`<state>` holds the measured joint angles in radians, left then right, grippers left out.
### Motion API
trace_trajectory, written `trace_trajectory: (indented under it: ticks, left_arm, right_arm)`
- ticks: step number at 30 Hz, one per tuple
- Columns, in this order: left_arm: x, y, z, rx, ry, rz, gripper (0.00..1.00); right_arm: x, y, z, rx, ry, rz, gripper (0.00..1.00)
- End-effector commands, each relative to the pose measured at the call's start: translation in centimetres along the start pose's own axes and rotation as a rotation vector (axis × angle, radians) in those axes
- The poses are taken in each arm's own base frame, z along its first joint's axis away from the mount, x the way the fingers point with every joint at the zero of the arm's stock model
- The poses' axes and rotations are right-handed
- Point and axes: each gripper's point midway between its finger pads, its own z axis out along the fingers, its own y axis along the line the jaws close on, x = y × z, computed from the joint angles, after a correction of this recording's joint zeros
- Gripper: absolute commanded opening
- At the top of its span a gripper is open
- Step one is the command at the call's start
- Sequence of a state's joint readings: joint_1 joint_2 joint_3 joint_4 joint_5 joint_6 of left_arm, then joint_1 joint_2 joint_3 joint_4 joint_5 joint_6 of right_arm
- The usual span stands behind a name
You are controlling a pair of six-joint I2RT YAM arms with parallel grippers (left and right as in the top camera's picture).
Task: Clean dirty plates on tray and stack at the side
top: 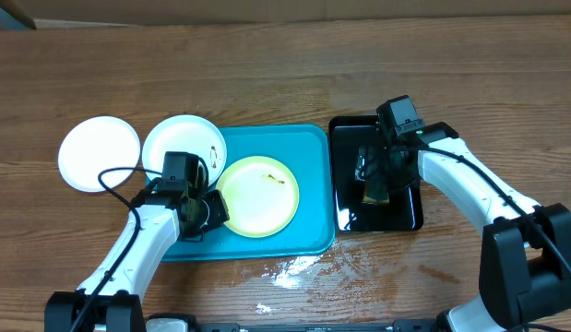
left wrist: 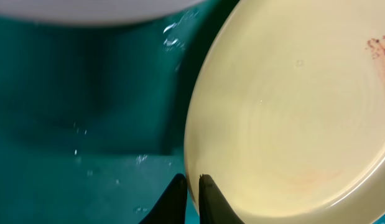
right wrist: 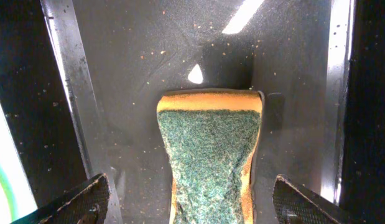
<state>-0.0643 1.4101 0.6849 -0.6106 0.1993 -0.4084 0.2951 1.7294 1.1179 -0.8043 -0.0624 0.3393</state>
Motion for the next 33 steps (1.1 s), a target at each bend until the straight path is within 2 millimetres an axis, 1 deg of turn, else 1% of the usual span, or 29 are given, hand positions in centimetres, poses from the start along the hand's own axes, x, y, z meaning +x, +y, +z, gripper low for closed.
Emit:
trace_trajectory:
  ticks: [1, 3, 5, 6, 7, 11, 13, 16, 19, 21, 22, 24, 25, 29, 31, 33]
  left_arm:
    - [-0.9, -0.9, 0.0, 0.035, -0.037, 0.15, 0.13]
    - [-1.9, -1.5, 0.0, 0.051, -0.083, 0.196, 0.12]
    - [-2.4, -1.9, -0.1, 0.06, -0.104, 0.219, 0.12]
    - [-2.5, -2.2, -0.1, 0.065, -0.111, 0.226, 0.13]
    - [-2.4, -2.7, -0.1, 0.068, -0.114, 0.243, 0.26]
    - [-2.4, -2.6, -0.3, 0.009, -0.116, 0.269, 0.39]
    - [-2.2, -3.1, -0.6, 0.008, -0.097, 0.277, 0.41]
    - [-1.4, -3.4, -1.2, -0.005, -0.054, 0.231, 0.41]
    - [-0.7, -3.2, -1.3, -0.016, -0.023, 0.167, 0.4]
    - [-0.4, -2.9, -1.2, -0.022, -0.011, 0.126, 0.34]
    - [-0.2, -2.8, -1.0, -0.025, -0.007, 0.108, 0.33]
    - [0.2, -2.4, -0.6, -0.035, 0.012, 0.079, 0.27]
    - [0.4, -2.3, -0.4, -0.039, 0.019, 0.065, 0.27]
    - [1.0, -1.1, 1.1, -0.104, 0.062, 0.042, 0.28]
    - [1.2, -0.8, 1.6, -0.12, 0.077, 0.043, 0.29]
    - [1.3, -0.7, 2.3, -0.125, 0.089, 0.051, 0.26]
  right_arm:
    - [0.0, -0.1, 0.1, 0.009, -0.002, -0.001, 0.85]
    - [0.0, -0.1, 0.1, 0.009, -0.002, -0.001, 0.85]
    - [0.0, -0.1, 0.1, 0.009, -0.002, -0.001, 0.85]
    - [0.0, -0.1, 0.1, 0.009, -0.002, -0.001, 0.85]
    - [0.0, -0.1, 0.1, 0.009, -0.002, -0.001, 0.85]
    - [-0.1, -0.1, 0.1, 0.008, -0.004, -0.001, 0.85]
    - [-0.1, -0.1, 0.1, 0.007, -0.006, -0.001, 0.85]
    - [-0.1, -0.1, 0.1, 0.008, -0.005, -0.001, 0.85]
    - [-0.1, -0.1, 0.1, 0.008, -0.005, -0.001, 0.85]
    - [-0.1, -0.1, 0.1, 0.008, -0.005, -0.001, 0.85]
    - [-0.1, -0.1, 0.1, 0.008, -0.005, -0.001, 0.85]
    - [-0.1, -0.1, 0.1, 0.008, -0.004, -0.001, 0.85]
    - [-0.1, -0.1, 0.1, 0.008, -0.004, -0.001, 0.85]
    - [-0.1, -0.1, 0.1, 0.007, -0.005, -0.001, 0.85]
    - [-0.1, -0.1, 0.1, 0.007, -0.005, -0.001, 0.85]
    - [-0.1, -0.1, 0.1, 0.008, -0.004, -0.001, 0.85]
